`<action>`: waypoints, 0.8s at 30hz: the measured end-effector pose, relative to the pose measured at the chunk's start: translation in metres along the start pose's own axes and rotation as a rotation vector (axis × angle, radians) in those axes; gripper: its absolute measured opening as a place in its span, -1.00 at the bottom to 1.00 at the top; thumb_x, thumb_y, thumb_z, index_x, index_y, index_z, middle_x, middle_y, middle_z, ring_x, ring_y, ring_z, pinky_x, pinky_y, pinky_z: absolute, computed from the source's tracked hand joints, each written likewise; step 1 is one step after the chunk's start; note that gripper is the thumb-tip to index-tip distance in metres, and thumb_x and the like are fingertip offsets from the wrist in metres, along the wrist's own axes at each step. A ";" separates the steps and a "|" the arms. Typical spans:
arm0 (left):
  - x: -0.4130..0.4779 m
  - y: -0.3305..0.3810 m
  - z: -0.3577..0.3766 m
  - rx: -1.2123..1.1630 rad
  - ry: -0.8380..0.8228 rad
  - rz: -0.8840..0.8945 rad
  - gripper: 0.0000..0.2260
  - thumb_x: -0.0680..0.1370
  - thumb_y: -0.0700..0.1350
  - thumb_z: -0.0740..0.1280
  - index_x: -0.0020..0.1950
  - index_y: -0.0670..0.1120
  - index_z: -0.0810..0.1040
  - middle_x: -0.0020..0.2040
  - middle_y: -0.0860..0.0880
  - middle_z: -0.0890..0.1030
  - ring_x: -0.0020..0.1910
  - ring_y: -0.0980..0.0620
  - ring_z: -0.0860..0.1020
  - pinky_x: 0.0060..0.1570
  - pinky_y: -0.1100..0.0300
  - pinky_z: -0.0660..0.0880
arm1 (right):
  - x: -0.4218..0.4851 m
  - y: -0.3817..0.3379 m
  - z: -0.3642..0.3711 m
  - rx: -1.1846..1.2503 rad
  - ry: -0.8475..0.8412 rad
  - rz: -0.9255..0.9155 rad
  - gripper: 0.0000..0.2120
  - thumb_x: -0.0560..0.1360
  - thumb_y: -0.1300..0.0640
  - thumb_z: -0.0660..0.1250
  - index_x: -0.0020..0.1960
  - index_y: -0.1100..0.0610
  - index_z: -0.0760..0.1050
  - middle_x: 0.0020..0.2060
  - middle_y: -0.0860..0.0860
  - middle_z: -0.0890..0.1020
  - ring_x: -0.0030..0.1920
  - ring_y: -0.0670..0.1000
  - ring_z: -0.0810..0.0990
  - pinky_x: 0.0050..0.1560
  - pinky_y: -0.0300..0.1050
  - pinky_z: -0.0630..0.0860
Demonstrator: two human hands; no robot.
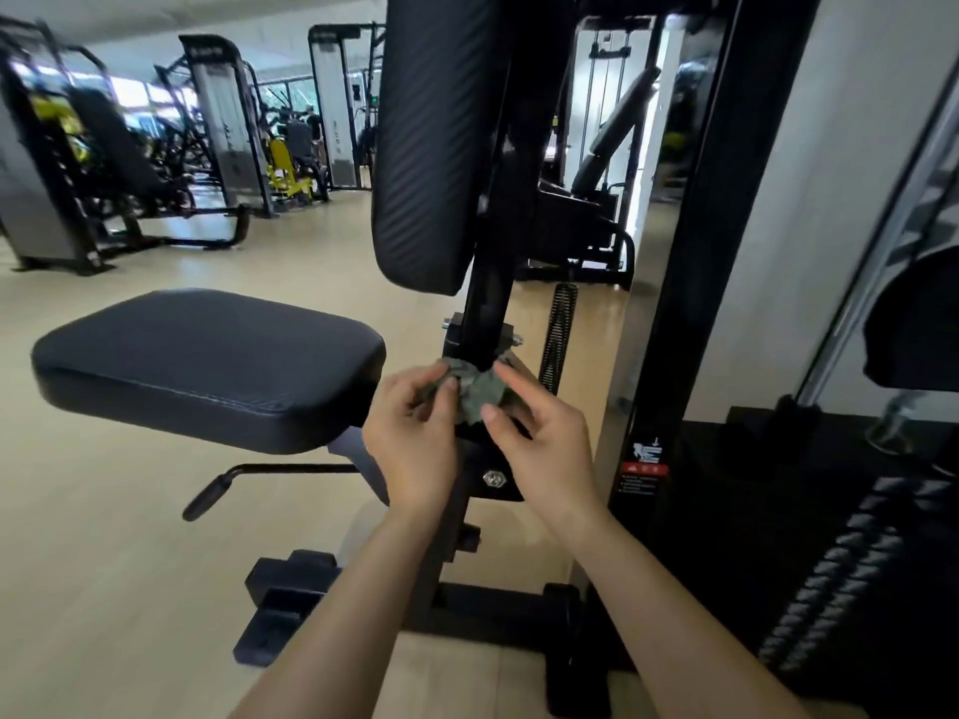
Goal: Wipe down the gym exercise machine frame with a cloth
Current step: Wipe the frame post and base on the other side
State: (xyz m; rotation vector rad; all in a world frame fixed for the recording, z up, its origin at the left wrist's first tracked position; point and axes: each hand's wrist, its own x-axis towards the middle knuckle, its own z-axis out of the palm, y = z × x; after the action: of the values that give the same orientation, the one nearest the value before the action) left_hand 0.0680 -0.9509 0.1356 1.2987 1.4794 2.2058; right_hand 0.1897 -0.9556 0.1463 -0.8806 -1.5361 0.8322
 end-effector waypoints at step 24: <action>-0.013 0.055 0.003 0.095 -0.358 -0.040 -0.80 0.53 -0.25 0.46 -0.04 0.07 0.66 -0.10 0.14 0.70 -0.10 0.18 0.67 -0.03 0.19 0.61 | -0.003 -0.011 -0.023 0.309 0.081 0.236 -0.80 0.51 0.37 0.41 0.09 0.17 0.60 -0.09 0.07 0.70 0.01 0.14 0.70 -0.03 0.05 0.69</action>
State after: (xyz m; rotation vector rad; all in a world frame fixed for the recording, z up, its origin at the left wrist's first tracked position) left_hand 0.0949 -0.9829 0.1740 1.5786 1.4655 1.7772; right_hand 0.2119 -0.9623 0.1576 -0.8634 -1.2058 1.1558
